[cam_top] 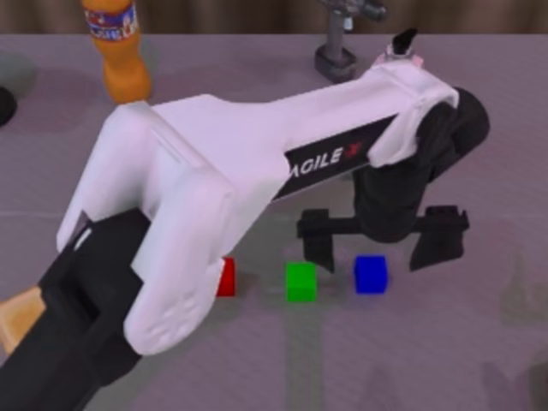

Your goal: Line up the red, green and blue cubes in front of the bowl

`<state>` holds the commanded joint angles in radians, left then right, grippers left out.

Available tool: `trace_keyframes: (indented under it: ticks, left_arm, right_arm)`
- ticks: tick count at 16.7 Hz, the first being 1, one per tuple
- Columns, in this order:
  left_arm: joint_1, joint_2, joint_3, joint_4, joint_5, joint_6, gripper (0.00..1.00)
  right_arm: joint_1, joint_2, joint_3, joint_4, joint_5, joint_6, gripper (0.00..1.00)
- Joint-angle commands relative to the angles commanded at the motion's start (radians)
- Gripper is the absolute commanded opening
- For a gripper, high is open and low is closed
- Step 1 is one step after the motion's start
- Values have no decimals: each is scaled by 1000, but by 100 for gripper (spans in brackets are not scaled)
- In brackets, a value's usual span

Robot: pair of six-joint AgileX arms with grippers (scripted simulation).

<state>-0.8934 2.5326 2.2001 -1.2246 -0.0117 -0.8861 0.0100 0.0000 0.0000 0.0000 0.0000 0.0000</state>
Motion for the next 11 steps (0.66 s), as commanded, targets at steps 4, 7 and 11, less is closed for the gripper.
trace_keyframes:
  ticks: [4, 7, 11]
  left_arm:
    - [5, 11, 113, -105, 0, -4, 100]
    - [11, 18, 241, -223, 0, -5, 100]
    - [16, 18, 309, -291, 0, -4, 100]
  right_arm:
    - [0, 0, 0, 0, 0, 0, 100]
    - [0, 0, 0, 0, 0, 0, 100]
    - [0, 0, 0, 0, 0, 0, 100]
